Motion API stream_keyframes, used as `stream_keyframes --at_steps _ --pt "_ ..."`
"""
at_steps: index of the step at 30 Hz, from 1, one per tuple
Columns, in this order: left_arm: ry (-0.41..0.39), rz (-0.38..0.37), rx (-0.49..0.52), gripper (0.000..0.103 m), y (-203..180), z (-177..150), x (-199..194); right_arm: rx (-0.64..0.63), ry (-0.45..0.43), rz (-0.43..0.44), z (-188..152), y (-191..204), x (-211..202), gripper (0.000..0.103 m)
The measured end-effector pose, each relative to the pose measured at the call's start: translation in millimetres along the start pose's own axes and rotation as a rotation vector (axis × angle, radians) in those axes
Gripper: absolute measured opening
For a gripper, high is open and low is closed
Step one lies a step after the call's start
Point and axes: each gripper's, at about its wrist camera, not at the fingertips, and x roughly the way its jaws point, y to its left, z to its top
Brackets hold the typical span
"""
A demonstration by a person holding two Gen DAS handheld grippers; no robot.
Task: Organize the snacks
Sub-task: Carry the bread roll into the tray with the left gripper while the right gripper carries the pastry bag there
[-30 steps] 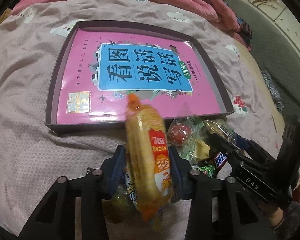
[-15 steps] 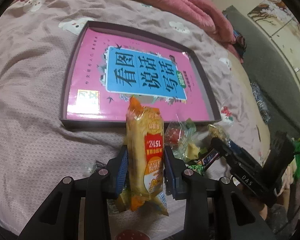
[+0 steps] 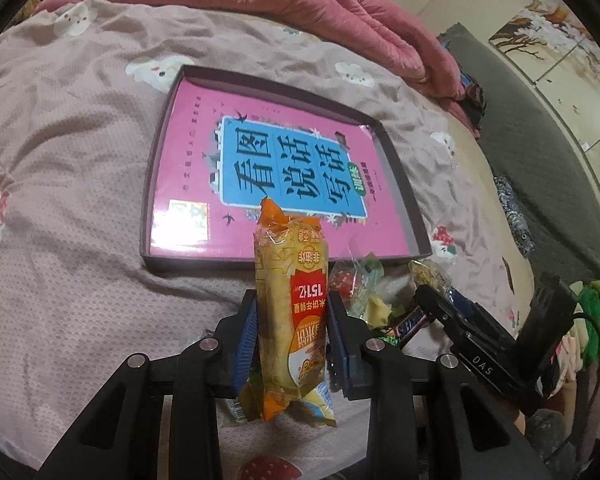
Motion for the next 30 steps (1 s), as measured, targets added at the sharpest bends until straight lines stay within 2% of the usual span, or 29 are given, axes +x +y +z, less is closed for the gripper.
stream_keyframes --at_steps 12,18,30 --pt "-0.084 0.019 0.013 0.034 4.1 26.5 -17.4 -0.053 -0.091 -0.013 26.6 15.9 -11.7 0.054" --pt "-0.123 0.022 -0.004 0.034 8.1 45.6 -12.2 -0.064 -0.088 -0.038 39.1 19.7 -2.5 0.054" --pt "-0.118 0.041 -0.036 0.034 19.1 70.6 20.6 -0.018 -0.067 -0.040 62.1 16.1 22.8 0.054"
